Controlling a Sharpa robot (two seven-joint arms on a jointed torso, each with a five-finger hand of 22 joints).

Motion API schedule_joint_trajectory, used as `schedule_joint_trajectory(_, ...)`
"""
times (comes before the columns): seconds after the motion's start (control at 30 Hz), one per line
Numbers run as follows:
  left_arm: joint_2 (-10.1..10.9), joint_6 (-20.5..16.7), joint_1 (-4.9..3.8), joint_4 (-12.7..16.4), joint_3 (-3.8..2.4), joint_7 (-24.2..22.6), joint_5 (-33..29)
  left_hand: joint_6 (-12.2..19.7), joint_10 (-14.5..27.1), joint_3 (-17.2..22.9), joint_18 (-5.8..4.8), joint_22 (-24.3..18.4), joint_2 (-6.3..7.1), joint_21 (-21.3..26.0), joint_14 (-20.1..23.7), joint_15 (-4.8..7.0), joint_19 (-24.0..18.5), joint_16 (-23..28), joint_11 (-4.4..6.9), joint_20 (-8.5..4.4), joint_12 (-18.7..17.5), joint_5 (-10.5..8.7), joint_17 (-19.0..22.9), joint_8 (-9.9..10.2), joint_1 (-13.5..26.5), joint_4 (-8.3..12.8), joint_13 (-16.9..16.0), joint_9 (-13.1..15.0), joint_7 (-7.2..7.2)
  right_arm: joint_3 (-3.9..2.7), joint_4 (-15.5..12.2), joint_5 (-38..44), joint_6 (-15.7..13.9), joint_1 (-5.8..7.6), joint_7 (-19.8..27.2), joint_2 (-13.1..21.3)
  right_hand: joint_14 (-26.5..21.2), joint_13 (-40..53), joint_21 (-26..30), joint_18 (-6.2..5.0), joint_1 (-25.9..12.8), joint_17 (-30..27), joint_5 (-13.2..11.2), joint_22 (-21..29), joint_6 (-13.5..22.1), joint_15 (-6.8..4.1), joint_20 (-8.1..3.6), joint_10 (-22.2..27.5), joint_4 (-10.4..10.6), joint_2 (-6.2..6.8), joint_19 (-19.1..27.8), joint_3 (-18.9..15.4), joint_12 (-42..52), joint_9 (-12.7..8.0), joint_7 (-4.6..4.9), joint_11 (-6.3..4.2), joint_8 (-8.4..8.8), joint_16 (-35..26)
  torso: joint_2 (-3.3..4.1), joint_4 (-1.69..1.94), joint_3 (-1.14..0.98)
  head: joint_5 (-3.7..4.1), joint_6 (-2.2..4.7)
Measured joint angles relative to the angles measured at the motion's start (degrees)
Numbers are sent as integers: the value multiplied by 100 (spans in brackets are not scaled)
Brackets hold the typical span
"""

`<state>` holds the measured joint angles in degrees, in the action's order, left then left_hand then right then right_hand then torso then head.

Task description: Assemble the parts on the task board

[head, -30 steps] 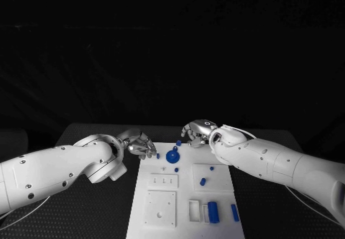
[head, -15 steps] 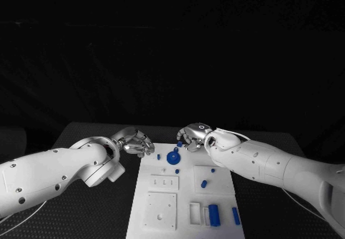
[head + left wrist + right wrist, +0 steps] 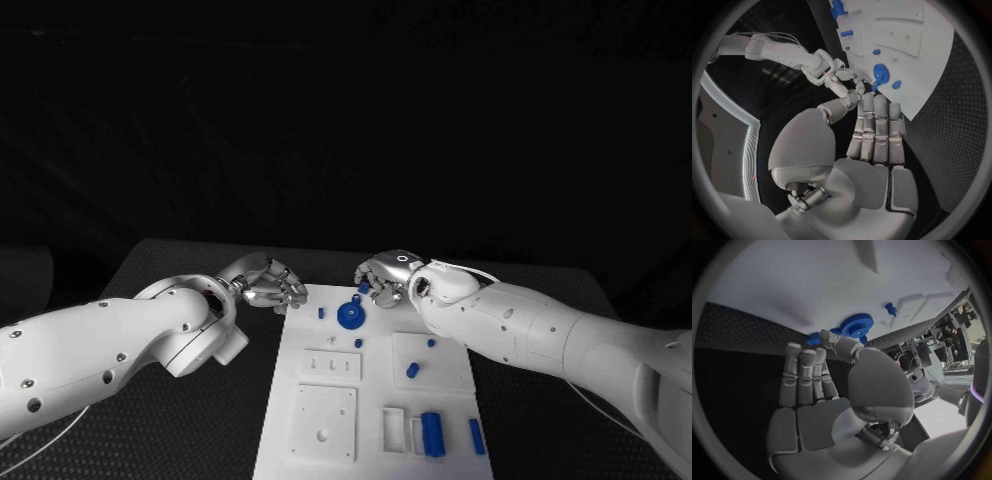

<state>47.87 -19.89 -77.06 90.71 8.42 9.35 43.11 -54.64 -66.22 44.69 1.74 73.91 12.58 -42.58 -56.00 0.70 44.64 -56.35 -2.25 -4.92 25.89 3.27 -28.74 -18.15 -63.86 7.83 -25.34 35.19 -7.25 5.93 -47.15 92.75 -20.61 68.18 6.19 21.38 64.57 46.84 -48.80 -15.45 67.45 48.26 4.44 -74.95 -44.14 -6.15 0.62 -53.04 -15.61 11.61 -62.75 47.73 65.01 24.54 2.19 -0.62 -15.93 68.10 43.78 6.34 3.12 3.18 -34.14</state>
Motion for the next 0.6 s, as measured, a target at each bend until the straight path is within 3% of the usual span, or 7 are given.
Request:
schedule_joint_trajectory(0.4, -9, -12, -4, -10, 0, -30, -84, 20, 0, -28, 0, 0, 0, 21, 0, 0, 0, 23, 0, 0, -21, 0, 0, 0, 0, -60, 7, -11, -20, 37, 116, 66, 43, -1, -6, -53, -20, -1, -35, 1, -40, 0, -68, 0, -7, -20, 1, 21, 52, -40, 0, 116, 46, 37, 7, -21, -32, 45, 75, 47, 49, 21, 34)
schedule_joint_trajectory(0.6, -8, -13, -4, -27, 1, -33, -105, 20, -21, -42, 0, 0, 0, 21, 0, 0, 0, 23, -20, 0, -21, 0, 0, 0, 0, -74, 12, -12, -20, 37, 108, 81, 32, 0, -7, 11, -20, -1, -71, 1, -92, 1, -89, 1, -136, -20, 1, 21, 39, -92, 1, 151, 67, 70, 136, -21, -135, 66, 101, 51, 66, 31, 42)
